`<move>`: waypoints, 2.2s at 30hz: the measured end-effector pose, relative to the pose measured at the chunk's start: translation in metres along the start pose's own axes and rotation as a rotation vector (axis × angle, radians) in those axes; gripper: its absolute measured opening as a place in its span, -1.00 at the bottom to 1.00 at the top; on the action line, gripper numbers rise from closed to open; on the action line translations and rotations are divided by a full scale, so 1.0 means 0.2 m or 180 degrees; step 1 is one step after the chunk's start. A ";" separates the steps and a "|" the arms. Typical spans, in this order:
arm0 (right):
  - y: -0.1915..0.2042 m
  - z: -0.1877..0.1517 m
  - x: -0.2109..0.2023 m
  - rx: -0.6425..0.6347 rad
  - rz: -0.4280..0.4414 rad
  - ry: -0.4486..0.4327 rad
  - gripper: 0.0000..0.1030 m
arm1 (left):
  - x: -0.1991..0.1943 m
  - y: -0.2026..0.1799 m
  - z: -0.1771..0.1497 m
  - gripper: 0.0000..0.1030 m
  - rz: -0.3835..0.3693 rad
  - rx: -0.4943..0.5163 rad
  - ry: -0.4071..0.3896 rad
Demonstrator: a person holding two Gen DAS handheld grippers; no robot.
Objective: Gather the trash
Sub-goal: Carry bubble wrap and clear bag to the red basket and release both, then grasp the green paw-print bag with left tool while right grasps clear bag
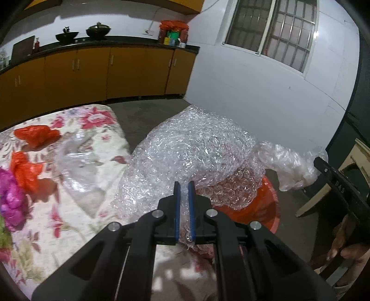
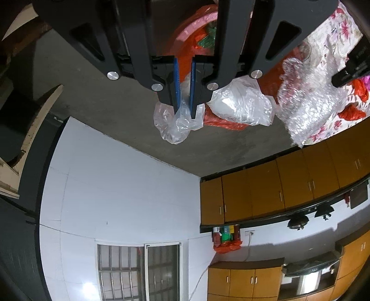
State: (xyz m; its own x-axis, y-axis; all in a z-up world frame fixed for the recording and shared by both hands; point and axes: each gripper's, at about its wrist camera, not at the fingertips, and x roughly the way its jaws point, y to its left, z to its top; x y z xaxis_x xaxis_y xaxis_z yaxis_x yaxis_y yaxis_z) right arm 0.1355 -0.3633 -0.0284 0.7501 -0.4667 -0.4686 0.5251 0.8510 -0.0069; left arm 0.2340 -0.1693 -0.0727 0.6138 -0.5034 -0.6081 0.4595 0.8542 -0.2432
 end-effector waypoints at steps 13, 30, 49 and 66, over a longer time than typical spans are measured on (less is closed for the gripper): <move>0.06 -0.01 0.13 -0.0081 0.0388 0.0172 -0.70 | 0.24 -0.04 -0.06 -0.42 -0.0109 -0.0039 0.0320; 0.03 -0.07 0.05 -0.0011 0.0356 0.0203 -0.16 | -0.05 0.22 -0.12 0.14 0.0512 -0.0115 0.0054; 0.49 -0.14 -0.03 -0.0408 0.0958 0.0269 -0.16 | -0.54 0.79 -0.27 0.41 0.1604 -0.0219 -0.0223; 1.39 -0.18 0.16 -0.0887 0.1989 0.0631 -0.16 | -0.76 1.33 -0.33 0.41 0.1889 -0.0863 -0.0174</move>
State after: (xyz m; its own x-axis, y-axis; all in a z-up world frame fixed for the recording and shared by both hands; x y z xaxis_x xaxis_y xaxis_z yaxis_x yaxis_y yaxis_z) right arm 0.2901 -0.1330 -0.0777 0.7762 0.1586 -0.6102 -0.1214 0.9873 0.1022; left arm 0.2214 0.1429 -0.0946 0.7484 0.0641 -0.6601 -0.1412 0.9879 -0.0642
